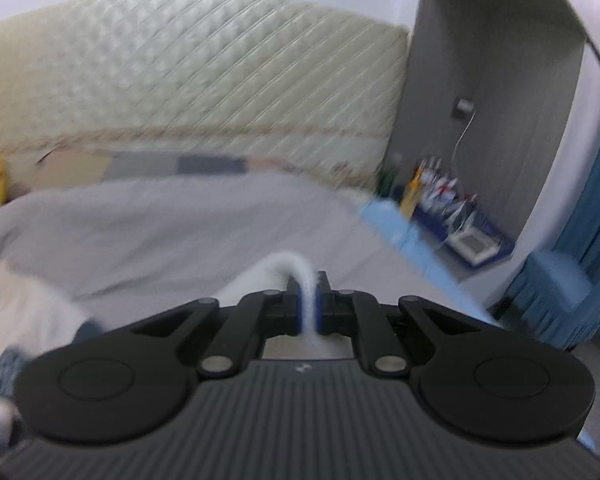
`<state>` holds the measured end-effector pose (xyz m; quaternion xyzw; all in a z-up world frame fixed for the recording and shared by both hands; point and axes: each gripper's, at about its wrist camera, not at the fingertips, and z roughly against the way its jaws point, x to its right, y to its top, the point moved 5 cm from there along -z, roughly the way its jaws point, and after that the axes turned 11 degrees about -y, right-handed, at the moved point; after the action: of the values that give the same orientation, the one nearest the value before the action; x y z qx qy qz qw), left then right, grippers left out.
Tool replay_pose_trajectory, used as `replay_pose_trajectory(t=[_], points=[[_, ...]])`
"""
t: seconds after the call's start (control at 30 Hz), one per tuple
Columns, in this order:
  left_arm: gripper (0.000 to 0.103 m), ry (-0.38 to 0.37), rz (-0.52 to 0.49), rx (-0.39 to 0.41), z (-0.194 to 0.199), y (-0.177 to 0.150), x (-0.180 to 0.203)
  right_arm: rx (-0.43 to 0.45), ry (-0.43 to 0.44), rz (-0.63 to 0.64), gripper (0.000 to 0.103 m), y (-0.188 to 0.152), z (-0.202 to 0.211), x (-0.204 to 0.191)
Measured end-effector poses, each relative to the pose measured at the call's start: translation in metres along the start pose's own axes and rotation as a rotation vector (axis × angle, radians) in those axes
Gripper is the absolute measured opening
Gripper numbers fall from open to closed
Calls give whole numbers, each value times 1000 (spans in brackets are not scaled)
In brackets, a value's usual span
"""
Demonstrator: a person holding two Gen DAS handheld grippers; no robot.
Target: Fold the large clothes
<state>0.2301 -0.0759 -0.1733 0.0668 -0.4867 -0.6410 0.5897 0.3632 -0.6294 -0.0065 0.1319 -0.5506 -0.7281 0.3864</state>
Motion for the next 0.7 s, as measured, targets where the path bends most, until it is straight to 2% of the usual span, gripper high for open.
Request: replay_pose_trajectory(t=[0.13,0.23,0.3,0.47,0.63,0.7], points=[[68,-4,-7,6,-5,2,-2,57,-74,-24,9,14,-37,12],[68,-8,-5,11,-7,3,-4,52,-119,-20,9,1,-68,15],[68,-11,-9,11,-8,4,-5,39,-151,9,9,-22,-90,13],[68,3,-36,9,-9,6,-8,-81,-185,20,9,-98,-143,15],[68,12,-13,-5,-13,6,-13,-181,-193,29,10,-163,-168,13],[68,19,-14,-2,-11,6,-14,-189,-187,-5,12,-173,-167,12]])
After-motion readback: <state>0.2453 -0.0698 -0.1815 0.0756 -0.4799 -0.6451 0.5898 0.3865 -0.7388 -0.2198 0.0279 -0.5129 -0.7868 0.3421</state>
